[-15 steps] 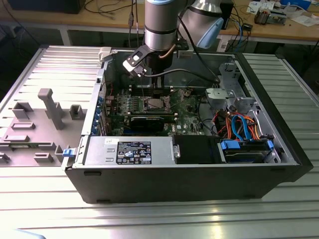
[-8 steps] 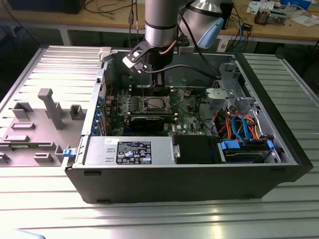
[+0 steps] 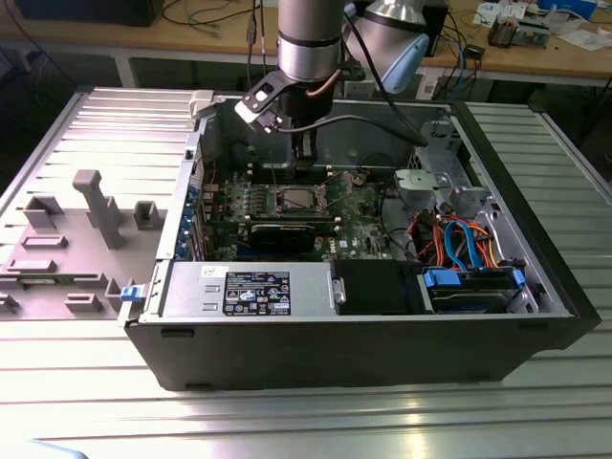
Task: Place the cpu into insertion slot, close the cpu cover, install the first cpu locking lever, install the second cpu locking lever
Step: 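Close the cpu cover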
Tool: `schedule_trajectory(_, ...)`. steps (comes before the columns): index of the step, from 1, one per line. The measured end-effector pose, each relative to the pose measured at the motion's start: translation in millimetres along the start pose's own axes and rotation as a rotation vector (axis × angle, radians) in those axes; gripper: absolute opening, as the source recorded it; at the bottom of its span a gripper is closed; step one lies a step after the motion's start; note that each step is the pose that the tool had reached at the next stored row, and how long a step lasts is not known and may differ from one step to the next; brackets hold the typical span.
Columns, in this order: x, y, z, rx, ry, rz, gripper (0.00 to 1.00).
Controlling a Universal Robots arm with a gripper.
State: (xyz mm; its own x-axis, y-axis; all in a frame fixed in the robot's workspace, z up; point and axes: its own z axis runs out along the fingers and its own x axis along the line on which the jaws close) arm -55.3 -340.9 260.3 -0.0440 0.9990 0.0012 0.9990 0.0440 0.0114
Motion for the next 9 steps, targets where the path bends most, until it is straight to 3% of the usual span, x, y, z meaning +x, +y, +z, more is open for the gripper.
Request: schedule_trajectory(9,0.0,0.1,-6.0,0.0,-0.0001,-0.009,0.11)
